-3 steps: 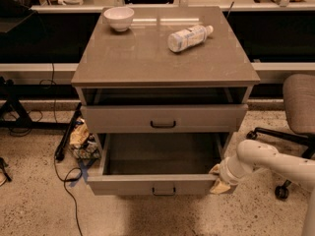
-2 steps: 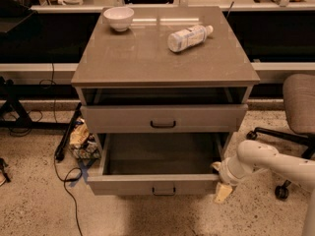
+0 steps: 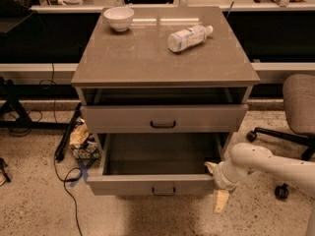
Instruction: Open middle drawer
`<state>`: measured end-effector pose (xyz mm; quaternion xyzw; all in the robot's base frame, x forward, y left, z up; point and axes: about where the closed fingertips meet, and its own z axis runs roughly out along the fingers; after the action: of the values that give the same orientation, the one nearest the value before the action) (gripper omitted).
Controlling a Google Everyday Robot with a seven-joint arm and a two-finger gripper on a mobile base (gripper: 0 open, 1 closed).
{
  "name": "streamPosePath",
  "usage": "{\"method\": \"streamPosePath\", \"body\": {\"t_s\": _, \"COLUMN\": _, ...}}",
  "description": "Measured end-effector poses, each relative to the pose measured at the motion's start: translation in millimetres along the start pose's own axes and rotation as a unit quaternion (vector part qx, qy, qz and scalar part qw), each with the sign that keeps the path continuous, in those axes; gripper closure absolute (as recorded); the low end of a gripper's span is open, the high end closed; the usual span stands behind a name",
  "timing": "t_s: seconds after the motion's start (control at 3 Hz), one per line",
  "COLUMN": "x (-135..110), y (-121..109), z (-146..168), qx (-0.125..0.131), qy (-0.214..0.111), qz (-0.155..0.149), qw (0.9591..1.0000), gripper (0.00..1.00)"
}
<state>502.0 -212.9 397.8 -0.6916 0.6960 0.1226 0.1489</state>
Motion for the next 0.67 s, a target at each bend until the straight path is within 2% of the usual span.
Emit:
{"method": "streamPosePath", "body": {"t_s": 0.33, "x": -10.2, "y": 12.6, "z": 5.7, "qx": -0.014, "qy": 0.011, "qz": -0.018, "qw": 0.9997, "gripper": 0.00}}
{"method": "streamPosePath", "body": {"t_s": 0.67, "x": -16.0, "y": 18.7, "z": 9.7, "qx": -0.024, "qy": 0.013, "qz": -0.029, "qw": 0.9992, "gripper": 0.16}}
